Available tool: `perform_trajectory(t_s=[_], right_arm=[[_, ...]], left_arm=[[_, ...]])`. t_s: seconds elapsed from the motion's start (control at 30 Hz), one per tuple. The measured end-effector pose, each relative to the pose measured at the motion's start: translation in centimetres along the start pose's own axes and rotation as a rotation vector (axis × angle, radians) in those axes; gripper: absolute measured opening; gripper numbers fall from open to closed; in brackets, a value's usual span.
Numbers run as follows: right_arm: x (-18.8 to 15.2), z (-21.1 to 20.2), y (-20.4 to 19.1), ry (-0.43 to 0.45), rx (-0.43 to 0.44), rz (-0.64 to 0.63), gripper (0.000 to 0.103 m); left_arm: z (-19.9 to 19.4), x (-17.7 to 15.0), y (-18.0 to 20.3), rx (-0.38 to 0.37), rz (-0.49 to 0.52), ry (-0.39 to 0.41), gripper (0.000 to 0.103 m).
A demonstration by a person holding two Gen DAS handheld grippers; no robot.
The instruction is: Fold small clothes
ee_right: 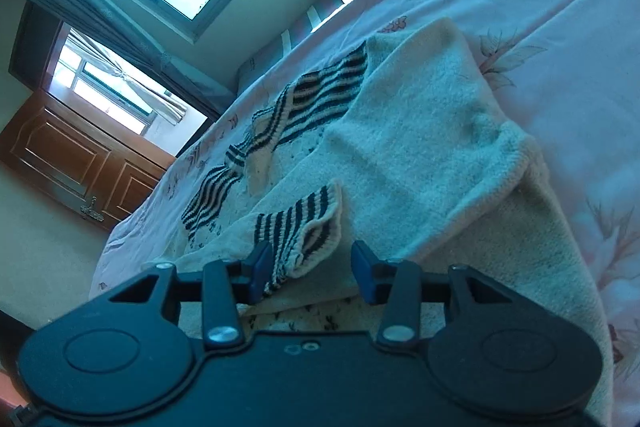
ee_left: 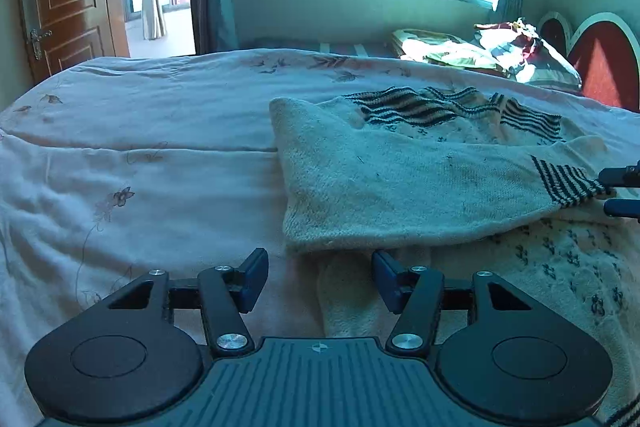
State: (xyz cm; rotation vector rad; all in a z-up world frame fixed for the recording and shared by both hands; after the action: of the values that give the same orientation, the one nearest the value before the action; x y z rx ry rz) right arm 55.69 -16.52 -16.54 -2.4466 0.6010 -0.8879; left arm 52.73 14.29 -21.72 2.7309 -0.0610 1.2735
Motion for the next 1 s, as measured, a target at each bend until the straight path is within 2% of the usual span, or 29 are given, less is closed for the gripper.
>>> perform_trajectory(t_s=[0.03,0.07,0.1,0.13,0.2,0.3,0.43,0.6,0.63,0.67,0.73,0.83,1.0], right_arm=[[0.0,0.2,-0.2,0.004,-0.025,-0.022,0.027],[0.0,0.4,-0.4,0.007,-0.046,-0.046,0.011],[0.1,0.6,-0.6,0.011,-0.071,-0.076,0.008],[0.2,0.4,-0.8,0.037,-0.096,-0.112,0.007],[0.7,-0.5,-1.5,0.096,-0.105,-0.157,0.007],[1.9,-2.4,-1.6,0.181,-0.129,-0.171,0.007],[2.3,-1.9,0.1,0.151,-0.157,-0.146,0.007],[2.0,-1.6,0.5,0.151,-0.173,-0.156,0.007],[1.9,-1.5,0.5,0.152,-0.179,-0.164,0.007],[1.8,-1.5,0.5,0.154,-0.184,-0.173,0.007],[1.6,-1.2,0.6,0.147,-0.190,-0.187,0.007],[0.8,-0.5,1.1,0.123,-0.211,-0.195,0.007],[0.8,-0.6,1.5,0.131,-0.209,-0.200,0.007]], left_arm=[[0.5,0.0,-0.4,0.002,-0.017,0.001,0.057],[1.0,0.0,-0.6,-0.004,-0.034,-0.004,0.056],[1.7,0.1,-0.6,-0.013,-0.044,-0.004,0.052],[2.0,0.2,-0.8,-0.019,-0.050,-0.003,0.048],[2.4,0.3,-1.0,-0.025,-0.048,0.002,0.046],[2.6,0.7,-1.2,-0.036,-0.055,0.010,0.039],[2.7,0.8,-1.1,-0.056,-0.067,0.024,0.028],[2.1,1.8,-0.7,-0.116,-0.083,0.083,0.027],[2.1,1.9,-0.9,-0.110,-0.094,0.084,0.013],[2.2,1.7,-1.7,-0.076,-0.137,0.079,0.007],[2.5,0.8,-2.7,-0.063,-0.229,0.062,0.007],[2.6,0.3,-2.1,-0.048,-0.197,0.072,0.007],[2.4,0.2,-1.9,-0.092,-0.139,0.057,0.011]])
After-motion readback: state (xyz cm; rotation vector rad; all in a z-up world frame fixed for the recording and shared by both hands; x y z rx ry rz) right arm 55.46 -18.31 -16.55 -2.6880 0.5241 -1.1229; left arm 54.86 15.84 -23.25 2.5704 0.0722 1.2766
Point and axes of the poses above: each gripper's, at about its wrist camera, not at the fingertips, and z roughly the way its jaws point, y to its right, x to its top, the point moved 9 cm from there along z, roughly the way its jaws point, and after that the axes turned 8 degrees about -x, right-handed, at the moved point
